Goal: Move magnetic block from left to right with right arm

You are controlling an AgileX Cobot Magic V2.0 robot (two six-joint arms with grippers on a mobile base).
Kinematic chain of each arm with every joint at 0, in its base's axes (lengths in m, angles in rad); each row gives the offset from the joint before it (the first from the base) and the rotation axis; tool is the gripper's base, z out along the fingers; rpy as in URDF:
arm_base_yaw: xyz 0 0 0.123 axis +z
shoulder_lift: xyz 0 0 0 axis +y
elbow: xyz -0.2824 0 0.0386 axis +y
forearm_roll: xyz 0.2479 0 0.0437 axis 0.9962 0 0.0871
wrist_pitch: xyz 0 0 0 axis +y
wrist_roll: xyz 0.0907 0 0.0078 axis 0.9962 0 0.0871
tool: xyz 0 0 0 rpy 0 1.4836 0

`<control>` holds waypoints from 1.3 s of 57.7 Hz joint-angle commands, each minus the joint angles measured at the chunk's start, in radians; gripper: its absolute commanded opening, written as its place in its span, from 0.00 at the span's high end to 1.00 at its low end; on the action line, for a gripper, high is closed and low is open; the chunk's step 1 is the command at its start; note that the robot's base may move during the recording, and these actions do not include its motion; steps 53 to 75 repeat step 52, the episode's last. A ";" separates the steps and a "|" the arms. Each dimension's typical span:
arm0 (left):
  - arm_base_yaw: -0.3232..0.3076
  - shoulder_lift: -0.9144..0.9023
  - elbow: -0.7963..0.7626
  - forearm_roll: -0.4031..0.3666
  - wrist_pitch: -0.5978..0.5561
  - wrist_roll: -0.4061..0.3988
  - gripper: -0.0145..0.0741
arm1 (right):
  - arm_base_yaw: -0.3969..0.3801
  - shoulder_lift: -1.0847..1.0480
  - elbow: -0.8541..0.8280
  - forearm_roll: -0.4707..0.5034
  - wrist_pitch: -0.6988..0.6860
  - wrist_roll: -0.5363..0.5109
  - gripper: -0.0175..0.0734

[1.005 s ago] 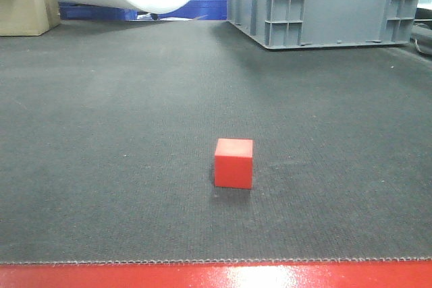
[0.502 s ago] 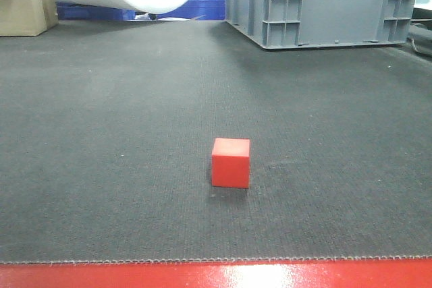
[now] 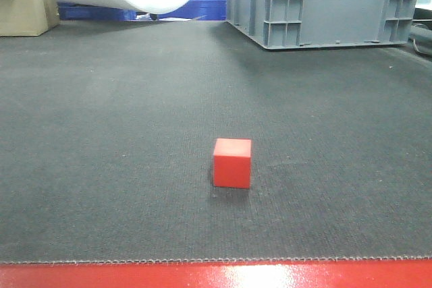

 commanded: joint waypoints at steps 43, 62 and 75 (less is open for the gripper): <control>0.000 -0.009 0.008 -0.003 -0.083 -0.007 0.98 | -0.006 -0.021 0.002 -0.003 -0.070 -0.007 0.74; 0.000 -0.009 0.008 -0.003 -0.083 -0.007 0.98 | -0.006 -0.021 0.002 -0.003 -0.070 -0.007 0.74; 0.000 -0.009 0.008 -0.003 -0.083 -0.007 0.98 | -0.006 -0.021 0.002 -0.003 -0.070 -0.007 0.74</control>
